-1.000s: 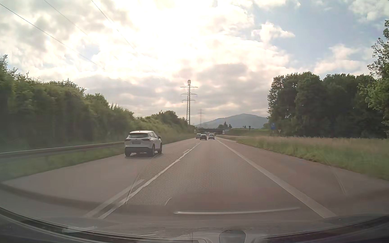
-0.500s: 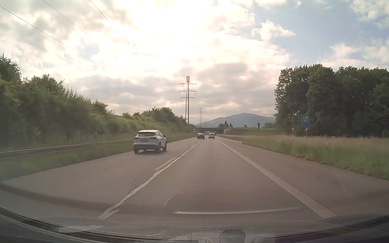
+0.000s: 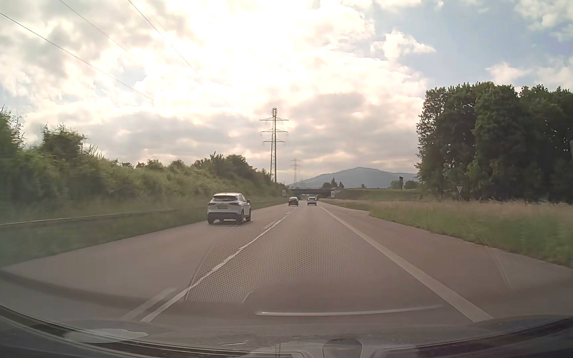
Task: Follow the waypoints while adhering to traffic rules and regulations
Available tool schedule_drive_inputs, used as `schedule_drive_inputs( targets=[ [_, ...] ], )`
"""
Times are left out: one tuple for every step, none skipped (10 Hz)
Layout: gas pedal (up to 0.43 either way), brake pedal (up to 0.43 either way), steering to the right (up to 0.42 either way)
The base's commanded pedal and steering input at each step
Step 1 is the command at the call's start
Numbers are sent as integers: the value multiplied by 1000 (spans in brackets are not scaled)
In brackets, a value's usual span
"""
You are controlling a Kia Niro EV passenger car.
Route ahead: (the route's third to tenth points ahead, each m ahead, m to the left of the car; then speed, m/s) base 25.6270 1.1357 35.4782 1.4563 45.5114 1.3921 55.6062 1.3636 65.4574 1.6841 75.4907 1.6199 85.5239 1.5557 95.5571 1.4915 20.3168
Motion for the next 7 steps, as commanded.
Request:
schedule_drive_inputs(
  targets=[
    [118, 0, 0],
    [118, 0, 0],
    [110, 0, 0],
    [110, 0, 0],
    [110, 0, 0],
    [110, 0, 0],
    [110, 0, 0]
  ],
)
